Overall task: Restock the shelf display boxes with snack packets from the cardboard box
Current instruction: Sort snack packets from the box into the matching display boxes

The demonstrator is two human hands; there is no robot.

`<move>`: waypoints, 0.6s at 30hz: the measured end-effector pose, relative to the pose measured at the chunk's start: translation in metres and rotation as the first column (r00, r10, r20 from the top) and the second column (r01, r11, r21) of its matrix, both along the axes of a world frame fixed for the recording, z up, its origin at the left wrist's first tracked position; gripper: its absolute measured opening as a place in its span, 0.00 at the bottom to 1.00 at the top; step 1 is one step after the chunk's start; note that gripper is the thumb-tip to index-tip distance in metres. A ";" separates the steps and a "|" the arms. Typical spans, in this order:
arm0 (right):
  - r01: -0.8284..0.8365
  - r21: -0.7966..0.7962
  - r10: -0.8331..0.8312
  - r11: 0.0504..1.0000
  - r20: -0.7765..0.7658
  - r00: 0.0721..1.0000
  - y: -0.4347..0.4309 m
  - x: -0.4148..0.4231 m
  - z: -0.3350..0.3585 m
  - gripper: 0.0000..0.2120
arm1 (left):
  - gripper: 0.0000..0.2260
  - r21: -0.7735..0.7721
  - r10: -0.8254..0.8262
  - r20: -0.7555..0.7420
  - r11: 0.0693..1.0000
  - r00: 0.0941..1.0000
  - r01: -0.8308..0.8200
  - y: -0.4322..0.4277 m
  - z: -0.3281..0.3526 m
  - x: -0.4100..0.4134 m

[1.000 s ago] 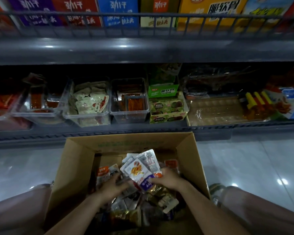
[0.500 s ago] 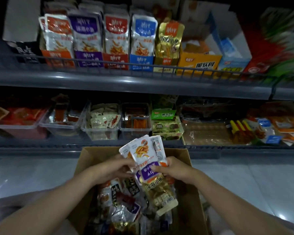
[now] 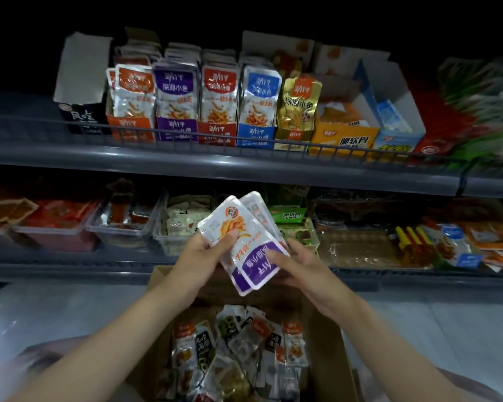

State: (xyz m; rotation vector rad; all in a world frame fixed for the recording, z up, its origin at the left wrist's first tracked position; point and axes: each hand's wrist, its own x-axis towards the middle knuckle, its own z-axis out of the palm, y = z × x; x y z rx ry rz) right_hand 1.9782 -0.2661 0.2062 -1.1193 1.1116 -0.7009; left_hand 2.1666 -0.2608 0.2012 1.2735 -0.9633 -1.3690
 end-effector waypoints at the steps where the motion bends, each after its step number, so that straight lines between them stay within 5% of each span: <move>1: 0.090 0.023 -0.091 0.996 0.059 0.994 0.000 0.004 -0.003 0.34 | 0.03 -0.004 0.069 -0.034 0.998 0.997 -0.070 0.000 -0.001 -0.003; 5: 0.215 0.231 -0.270 0.949 0.243 0.932 0.006 0.025 -0.020 0.30 | 0.06 0.088 0.208 -0.111 0.976 0.972 -0.199 0.007 -0.008 -0.021; 10: 0.310 0.287 -0.394 0.906 0.306 0.867 0.000 0.027 -0.023 0.32 | 0.17 0.178 0.045 -0.140 0.984 0.989 -0.019 0.003 -0.011 -0.023; 14: 0.233 0.177 -0.280 0.956 0.317 0.906 -0.014 0.006 0.001 0.28 | 0.19 0.116 -0.159 -0.261 0.974 0.952 0.195 -0.010 0.016 0.002; 18: 0.077 0.012 -0.078 0.997 0.110 0.991 -0.021 -0.014 0.015 0.28 | 0.21 0.111 -0.364 -0.315 0.903 0.876 0.415 -0.012 0.033 0.024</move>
